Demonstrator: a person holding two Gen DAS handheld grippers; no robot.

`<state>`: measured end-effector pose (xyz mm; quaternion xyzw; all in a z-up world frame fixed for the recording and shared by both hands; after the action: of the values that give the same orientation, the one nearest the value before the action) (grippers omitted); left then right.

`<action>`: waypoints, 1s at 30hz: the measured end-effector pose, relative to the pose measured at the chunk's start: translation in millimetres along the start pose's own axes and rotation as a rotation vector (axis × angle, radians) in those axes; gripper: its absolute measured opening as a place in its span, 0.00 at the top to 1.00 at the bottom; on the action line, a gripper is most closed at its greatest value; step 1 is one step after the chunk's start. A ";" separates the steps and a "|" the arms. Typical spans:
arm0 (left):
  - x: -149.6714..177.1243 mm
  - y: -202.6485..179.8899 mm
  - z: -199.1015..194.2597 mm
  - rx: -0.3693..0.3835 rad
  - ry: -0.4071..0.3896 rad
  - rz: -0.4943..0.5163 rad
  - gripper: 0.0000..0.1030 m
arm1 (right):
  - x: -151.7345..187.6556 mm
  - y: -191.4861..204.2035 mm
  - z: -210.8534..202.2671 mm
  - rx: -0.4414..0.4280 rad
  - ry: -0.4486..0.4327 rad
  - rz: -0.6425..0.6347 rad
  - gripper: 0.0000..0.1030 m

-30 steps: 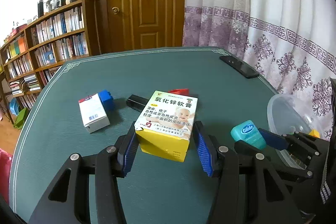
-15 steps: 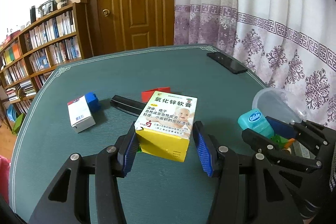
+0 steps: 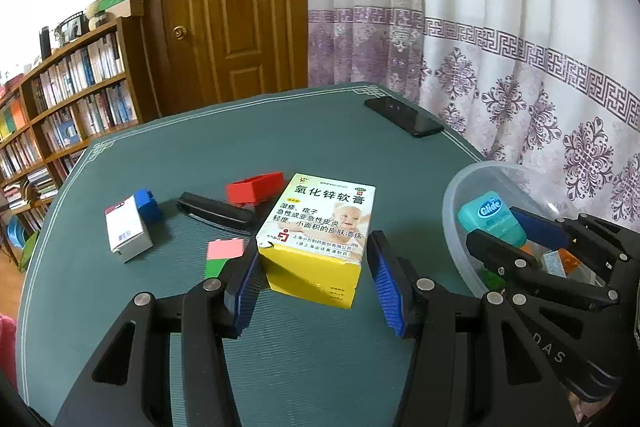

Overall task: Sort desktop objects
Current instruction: 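Carry the floss box and yellow-white box over the clear bowl with both tools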

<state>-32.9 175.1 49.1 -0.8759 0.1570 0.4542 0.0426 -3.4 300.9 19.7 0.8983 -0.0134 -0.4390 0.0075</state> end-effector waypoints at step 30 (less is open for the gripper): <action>-16.1 -101.6 -0.7 0.102 -0.016 0.147 0.47 | 16.0 -102.4 -22.3 0.136 0.007 0.120 0.57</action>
<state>-9.1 275.0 55.6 -0.8551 0.2436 0.4544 0.0550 25.9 402.9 18.1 0.8959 -0.0970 -0.4327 -0.0270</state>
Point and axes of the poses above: each gripper's, at about its wrist camera, not at the fingertips, and z roughly the way its jaws point, y to its left, x to its underside, the point moved 6 cm from there along z, roughly the way its jaws point, and after that the axes turned 3 degrees about -x, right-handed, at the moved point
